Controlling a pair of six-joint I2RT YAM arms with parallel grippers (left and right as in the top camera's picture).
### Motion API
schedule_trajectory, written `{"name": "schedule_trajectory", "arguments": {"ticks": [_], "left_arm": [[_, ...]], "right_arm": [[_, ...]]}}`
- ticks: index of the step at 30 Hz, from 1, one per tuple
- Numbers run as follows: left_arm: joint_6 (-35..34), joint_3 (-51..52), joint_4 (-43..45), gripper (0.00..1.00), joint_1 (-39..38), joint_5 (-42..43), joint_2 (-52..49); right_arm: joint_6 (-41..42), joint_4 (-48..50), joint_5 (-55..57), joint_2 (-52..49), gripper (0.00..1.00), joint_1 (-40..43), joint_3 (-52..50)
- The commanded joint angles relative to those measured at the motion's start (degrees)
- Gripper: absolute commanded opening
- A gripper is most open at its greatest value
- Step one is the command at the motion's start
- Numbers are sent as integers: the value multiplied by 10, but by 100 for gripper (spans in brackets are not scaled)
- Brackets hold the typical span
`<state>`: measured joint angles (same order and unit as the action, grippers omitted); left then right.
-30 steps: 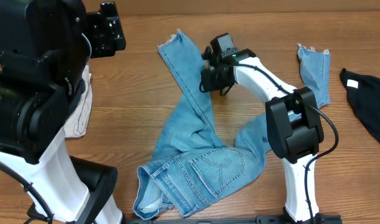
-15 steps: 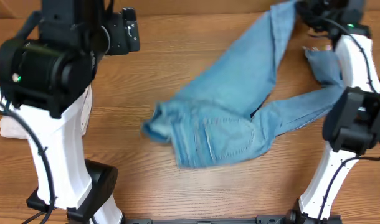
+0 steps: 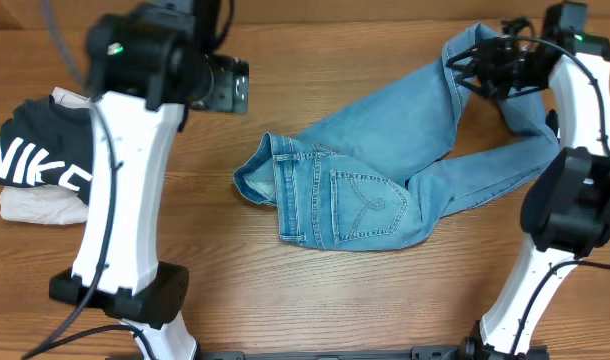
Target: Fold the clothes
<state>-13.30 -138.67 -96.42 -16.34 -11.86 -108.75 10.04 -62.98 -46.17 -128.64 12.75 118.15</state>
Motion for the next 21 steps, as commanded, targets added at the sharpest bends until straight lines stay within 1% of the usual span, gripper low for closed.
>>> {"name": "schedule_trajectory", "arguments": {"ticks": [1,2,3,5,7,9,10,12,15,18,21], "left_arm": [[-118,121,-4,91,42,31,1],[-139,162,-3,91,61,61,1],[-142,194,1,92,74,79,1],[-142,270,19,93,100,106,1],[-129,345,61,95,113,143,1],[-104,435,139,97,117,194,1],[-46,497,227,98,115,245,1],[2,552,316,96,114,266,1],[33,600,400,96,114,265,1],[53,633,460,86,114,265,0],[63,650,517,68,114,265,-5]], "right_arm": [[-87,-29,31,80,47,-35,9],[-89,-36,32,91,47,-38,9],[-89,-40,33,101,47,-42,9],[-91,-52,33,119,47,-48,9],[-101,-63,39,132,47,-54,9],[-101,-75,48,142,47,-61,9],[-101,-80,48,143,47,-64,9],[-101,-90,48,143,47,-68,9],[-101,-99,50,143,47,-70,9],[-101,-109,55,143,46,-70,9],[-101,-111,57,143,42,-70,9]]}}
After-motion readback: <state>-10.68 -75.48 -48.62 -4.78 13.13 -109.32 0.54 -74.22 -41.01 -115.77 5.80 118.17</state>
